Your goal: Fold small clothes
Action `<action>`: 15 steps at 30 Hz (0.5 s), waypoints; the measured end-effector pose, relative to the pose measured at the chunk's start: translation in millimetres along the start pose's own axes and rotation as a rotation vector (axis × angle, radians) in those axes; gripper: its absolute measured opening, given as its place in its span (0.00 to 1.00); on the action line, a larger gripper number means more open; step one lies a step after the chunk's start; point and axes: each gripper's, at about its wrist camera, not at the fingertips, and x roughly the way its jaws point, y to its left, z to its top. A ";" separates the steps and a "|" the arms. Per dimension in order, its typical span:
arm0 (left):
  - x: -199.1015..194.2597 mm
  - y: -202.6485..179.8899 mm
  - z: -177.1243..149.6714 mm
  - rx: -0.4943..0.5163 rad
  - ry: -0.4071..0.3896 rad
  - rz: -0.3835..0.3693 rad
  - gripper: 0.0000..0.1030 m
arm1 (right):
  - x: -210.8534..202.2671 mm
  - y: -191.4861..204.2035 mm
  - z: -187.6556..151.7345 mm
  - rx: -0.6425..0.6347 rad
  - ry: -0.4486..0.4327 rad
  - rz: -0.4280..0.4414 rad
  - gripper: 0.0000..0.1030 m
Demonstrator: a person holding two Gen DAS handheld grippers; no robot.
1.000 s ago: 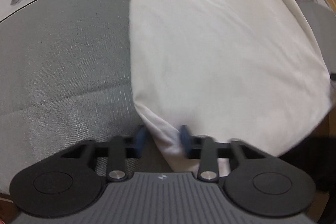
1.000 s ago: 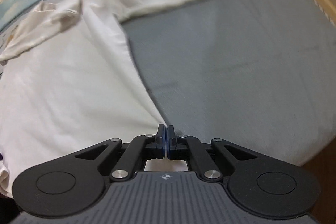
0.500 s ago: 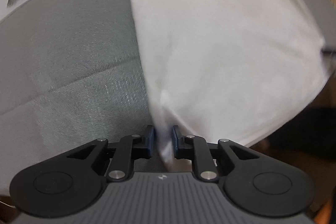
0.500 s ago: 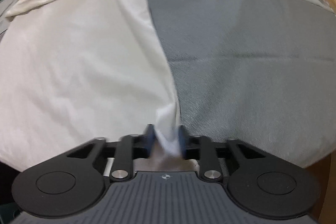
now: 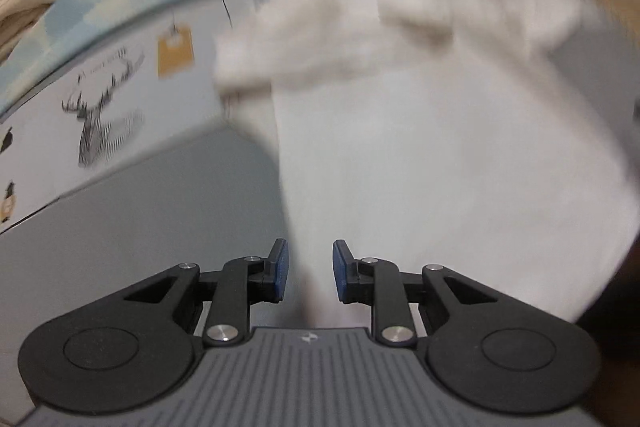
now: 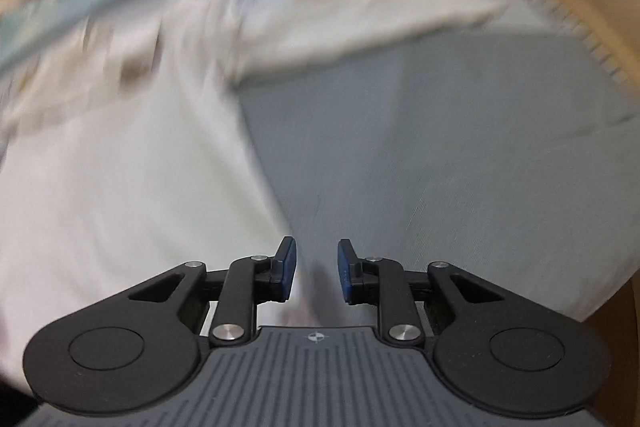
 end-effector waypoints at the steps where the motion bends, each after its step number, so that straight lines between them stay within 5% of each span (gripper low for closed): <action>1: -5.4 -4.7 13.5 -0.036 -0.040 -0.024 0.25 | -6.8 -1.6 5.5 0.028 -0.054 0.000 0.23; 3: -13.3 -14.1 53.1 -0.079 -0.117 -0.073 0.23 | -17.2 -2.6 17.1 0.077 -0.117 0.042 0.23; 6: -14.2 -33.8 103.7 -0.152 -0.198 -0.153 0.01 | -33.0 9.3 46.7 0.090 -0.187 0.127 0.07; 11: 45.1 -48.7 134.8 -0.356 -0.261 -0.294 0.01 | -30.7 39.4 103.8 0.072 -0.306 0.207 0.06; 15: 108.9 -51.8 142.1 -0.499 -0.181 -0.383 0.06 | 21.4 48.6 114.1 0.067 -0.269 0.245 0.21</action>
